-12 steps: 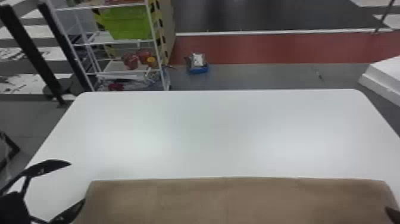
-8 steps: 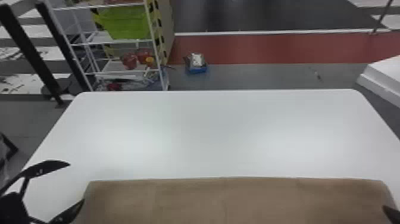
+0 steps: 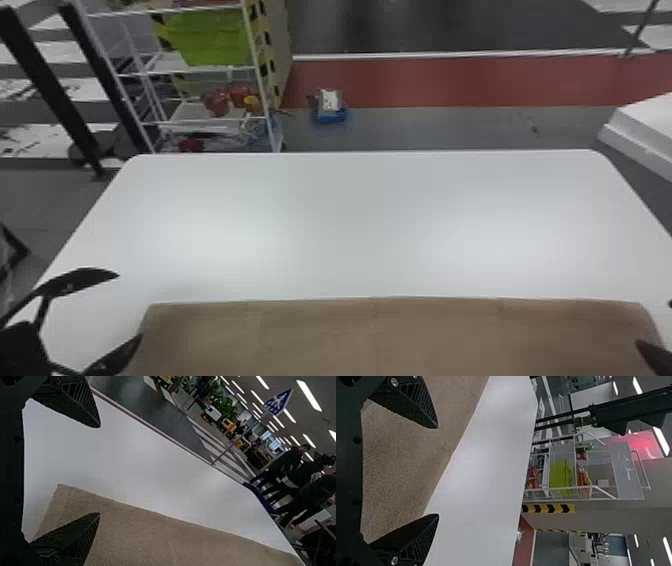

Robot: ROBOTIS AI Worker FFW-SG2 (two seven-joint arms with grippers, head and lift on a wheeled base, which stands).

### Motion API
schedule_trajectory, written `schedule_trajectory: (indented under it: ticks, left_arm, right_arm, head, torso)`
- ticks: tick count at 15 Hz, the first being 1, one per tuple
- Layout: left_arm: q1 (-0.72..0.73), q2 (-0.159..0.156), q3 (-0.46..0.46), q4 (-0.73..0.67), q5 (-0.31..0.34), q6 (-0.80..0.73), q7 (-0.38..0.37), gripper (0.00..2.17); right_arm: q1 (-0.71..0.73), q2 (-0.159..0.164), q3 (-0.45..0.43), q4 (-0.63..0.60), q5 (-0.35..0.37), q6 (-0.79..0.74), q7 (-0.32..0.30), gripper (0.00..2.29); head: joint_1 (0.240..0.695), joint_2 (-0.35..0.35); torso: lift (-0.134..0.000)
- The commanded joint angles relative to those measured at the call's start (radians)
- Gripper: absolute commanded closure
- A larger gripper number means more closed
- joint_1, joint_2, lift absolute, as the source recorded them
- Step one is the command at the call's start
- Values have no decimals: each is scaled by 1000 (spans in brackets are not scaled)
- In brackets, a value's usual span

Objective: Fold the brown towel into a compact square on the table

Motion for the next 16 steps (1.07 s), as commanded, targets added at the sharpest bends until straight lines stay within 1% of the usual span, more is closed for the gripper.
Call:
schedule_trajectory:
  ticks: [1, 2, 4, 5, 6, 7, 8, 9, 10, 11, 12, 13, 15, 16]
  left_arm:
    - [-3, 0, -1, 0, -1, 14, 0, 100]
    - [-3, -1, -1, -3, 3, 45, 0, 100]
    - [-3, 2, -1, -17, 45, 211, -2, 100]
    - [2, -3, -1, -29, 52, 284, -2, 100]
    - [17, -4, -13, -54, 80, 376, 6, 100]
    - [31, -4, -18, -84, 97, 517, 12, 97]
    - [37, -7, -21, -127, 104, 704, 20, 97]
    - [53, -17, -23, -163, 129, 821, 28, 97]
    - [73, -18, -29, -193, 153, 910, 32, 97]
    - [92, -21, -41, -235, 170, 1017, 49, 100]
    - [106, -24, -50, -267, 173, 1122, 70, 100]
    - [114, -29, -59, -292, 173, 1205, 78, 100]
    - [135, -50, -66, -342, 198, 1312, 92, 100]
    - [149, -52, -69, -364, 209, 1373, 100, 100]
  right_arm:
    - [-4, 0, 3, 5, 4, 0, 0, 90]
    - [-11, 0, 3, 6, 10, 3, 0, 90]
    - [-15, -3, 1, 23, 11, 0, 0, 90]
    - [-17, -3, 3, 28, 11, 0, 0, 90]
    - [-20, -5, 3, 34, 13, 0, -1, 90]
    - [-24, -8, 3, 46, 13, -3, -1, 90]
    - [-29, -8, 3, 55, 14, -3, -5, 90]
    - [-34, -9, 4, 60, 16, -3, -6, 90]
    - [-37, -9, 4, 62, 17, -3, -6, 90]
    - [-38, -11, 1, 62, 17, -3, -6, 90]
    - [-41, -11, 0, 65, 17, -6, -8, 90]
    - [-44, -11, -2, 72, 16, -21, -8, 90]
    - [-43, -11, -8, 98, 7, -58, -11, 90]
    - [-44, -11, -14, 118, -7, -92, -21, 90]
  head:
    - [695, 87]
    - [695, 88]
    - [695, 90]
    - [695, 99]
    - [695, 107]
    - [695, 113]
    - [695, 117]
    - [695, 123]
    - [695, 130]
    - [695, 140]
    - [695, 140]
    - [695, 140]
    - [695, 128]
    - [695, 120]
  torso:
    - [-134]
    - [-134]
    - [-134]
    - [-134]
    - [-134]
    - [-134]
    - [-134]
    - [-134]
    - [-134]
    - [-134]
    - [-134]
    - [-134]
    - [-134]
    - [-134]
